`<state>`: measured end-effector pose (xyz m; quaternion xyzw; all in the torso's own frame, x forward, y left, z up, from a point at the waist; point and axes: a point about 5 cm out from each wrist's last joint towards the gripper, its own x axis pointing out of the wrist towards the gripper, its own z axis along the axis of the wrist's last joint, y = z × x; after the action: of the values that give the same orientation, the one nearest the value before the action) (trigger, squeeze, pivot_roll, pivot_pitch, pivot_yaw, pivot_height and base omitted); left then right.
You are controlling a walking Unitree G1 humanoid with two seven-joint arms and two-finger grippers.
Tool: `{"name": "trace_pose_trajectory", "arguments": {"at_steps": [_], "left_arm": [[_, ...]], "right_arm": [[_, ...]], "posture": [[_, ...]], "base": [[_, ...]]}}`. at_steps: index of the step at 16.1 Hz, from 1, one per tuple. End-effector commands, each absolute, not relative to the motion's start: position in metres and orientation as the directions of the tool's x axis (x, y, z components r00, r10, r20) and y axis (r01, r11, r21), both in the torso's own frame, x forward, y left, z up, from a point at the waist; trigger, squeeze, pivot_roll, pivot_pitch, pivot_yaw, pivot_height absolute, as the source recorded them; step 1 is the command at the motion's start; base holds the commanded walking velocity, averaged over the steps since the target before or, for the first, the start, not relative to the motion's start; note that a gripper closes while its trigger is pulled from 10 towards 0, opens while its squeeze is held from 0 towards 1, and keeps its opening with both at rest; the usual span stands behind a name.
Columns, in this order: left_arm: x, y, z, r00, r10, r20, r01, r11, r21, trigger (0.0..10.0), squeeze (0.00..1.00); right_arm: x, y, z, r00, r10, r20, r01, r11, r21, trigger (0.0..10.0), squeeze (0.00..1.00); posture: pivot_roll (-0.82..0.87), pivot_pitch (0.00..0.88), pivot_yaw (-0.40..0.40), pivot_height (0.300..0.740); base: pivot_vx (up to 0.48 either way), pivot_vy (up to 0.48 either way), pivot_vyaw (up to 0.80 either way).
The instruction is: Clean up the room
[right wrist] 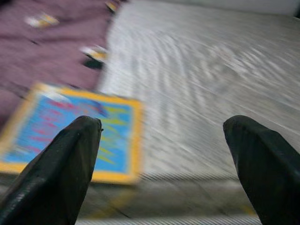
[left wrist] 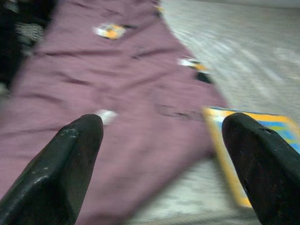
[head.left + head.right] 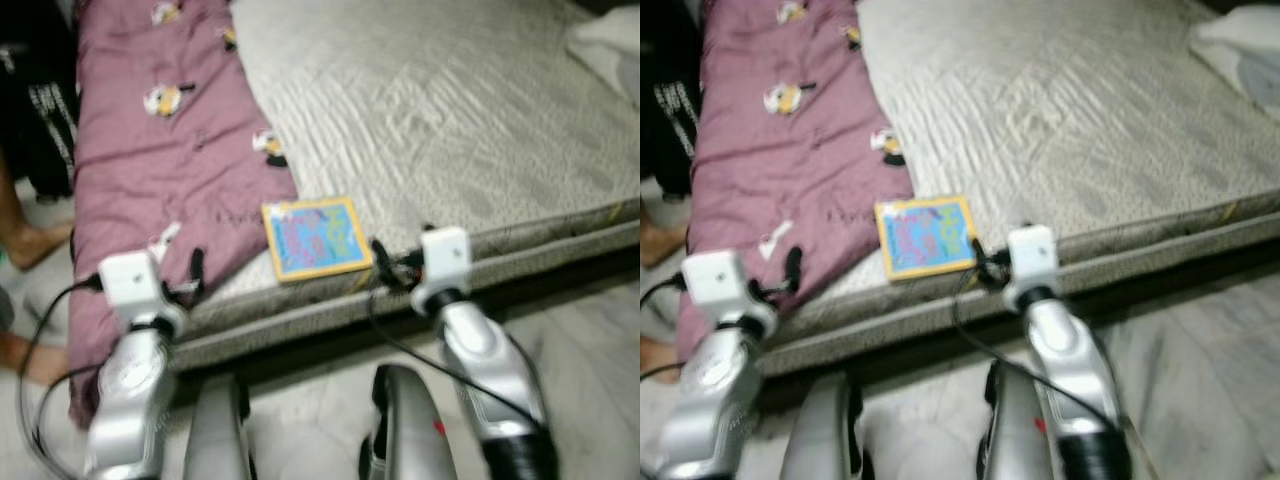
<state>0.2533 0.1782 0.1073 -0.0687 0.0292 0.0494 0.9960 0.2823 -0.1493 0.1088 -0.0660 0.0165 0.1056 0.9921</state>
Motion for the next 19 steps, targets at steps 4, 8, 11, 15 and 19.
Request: {"name": "trace_pose_trajectory", "arguments": {"at_steps": [4,8,11,15,19], "left_arm": [[0.257,0.181,0.102,0.992,0.069,-0.105,-0.079,0.992,-0.094,10.0,0.0],[0.271,0.185,0.099,0.988,0.064,-0.14,-0.077,0.993,-0.094,10.0,0.0],[0.285,0.181,0.094,0.987,0.05,-0.154,-0.067,0.992,-0.107,10.0,0.0],[0.305,0.166,0.084,0.982,0.001,-0.19,-0.028,0.99,-0.139,10.0,0.0],[0.328,0.157,0.088,0.984,-0.019,-0.176,-0.014,0.983,-0.183,10.0,0.0]], "right_arm": [[0.28,-0.157,0.112,0.983,0.178,-0.033,-0.181,0.975,-0.127,10.0,0.0],[0.265,-0.174,0.115,0.989,0.14,-0.049,-0.146,0.98,-0.138,10.0,0.0],[0.245,-0.186,0.115,0.991,0.112,-0.074,-0.122,0.981,-0.149,10.0,0.0],[0.216,-0.199,0.12,0.993,0.062,-0.104,-0.08,0.98,-0.181,10.0,0.0],[0.195,-0.204,0.125,0.99,0.045,-0.13,-0.068,0.981,-0.181,10.0,0.0]], "posture": [[-0.02,0.118,0.0,0.558],[-0.07,0.151,-0.004,0.558],[-0.11,0.192,-0.001,0.533],[-0.2,0.263,0.0,0.528],[-0.24,0.303,-0.01,0.503]], "base": [[0.0,0.0,0.0],[0.0,0.0,0.0],[0.0,0.0,0.0],[0.0,0.0,0.0],[0.0,0.0,0.0]]}}
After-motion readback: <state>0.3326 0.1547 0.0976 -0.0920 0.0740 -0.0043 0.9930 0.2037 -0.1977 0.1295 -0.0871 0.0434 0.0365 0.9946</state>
